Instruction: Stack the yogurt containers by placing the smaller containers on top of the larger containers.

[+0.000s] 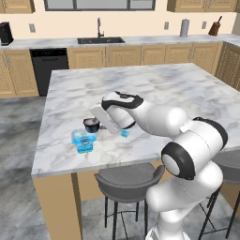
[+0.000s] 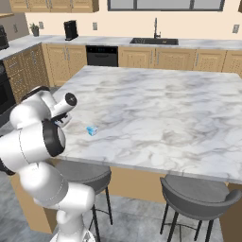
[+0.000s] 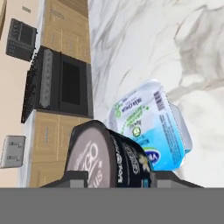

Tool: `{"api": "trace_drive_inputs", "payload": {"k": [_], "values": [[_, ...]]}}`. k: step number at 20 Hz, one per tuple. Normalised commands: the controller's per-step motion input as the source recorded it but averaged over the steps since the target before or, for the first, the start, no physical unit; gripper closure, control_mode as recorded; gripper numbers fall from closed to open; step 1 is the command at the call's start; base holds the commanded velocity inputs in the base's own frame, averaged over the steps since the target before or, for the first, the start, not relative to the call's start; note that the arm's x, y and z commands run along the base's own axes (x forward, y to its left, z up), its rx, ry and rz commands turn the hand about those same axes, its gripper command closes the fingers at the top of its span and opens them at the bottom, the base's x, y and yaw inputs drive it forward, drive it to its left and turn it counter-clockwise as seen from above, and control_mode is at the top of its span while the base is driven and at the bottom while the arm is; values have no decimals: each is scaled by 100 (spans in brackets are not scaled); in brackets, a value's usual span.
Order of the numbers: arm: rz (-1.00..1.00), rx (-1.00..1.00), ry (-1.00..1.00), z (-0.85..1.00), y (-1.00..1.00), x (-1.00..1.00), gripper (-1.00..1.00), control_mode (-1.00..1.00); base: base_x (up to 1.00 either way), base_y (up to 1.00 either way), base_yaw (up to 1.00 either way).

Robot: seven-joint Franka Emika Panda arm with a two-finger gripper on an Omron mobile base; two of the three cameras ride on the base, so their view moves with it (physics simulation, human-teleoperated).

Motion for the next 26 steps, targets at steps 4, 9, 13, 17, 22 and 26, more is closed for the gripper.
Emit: {"api": "trace_drive_inputs", "payload": {"k": [4,9,13,17,22,26], "values": [[0,0,0,0,15,0,100,-100,0,0,0],[0,0,0,0,7,0,100,-100,0,0,0],[0,0,0,-3,7,0,100,-100,0,0,0],[0,0,0,-6,6,0,100,-100,0,0,0],[0,0,0,-16,2,0,100,-100,0,0,0],[0,0,0,-22,0,0,100,-100,0,0,0]]}}
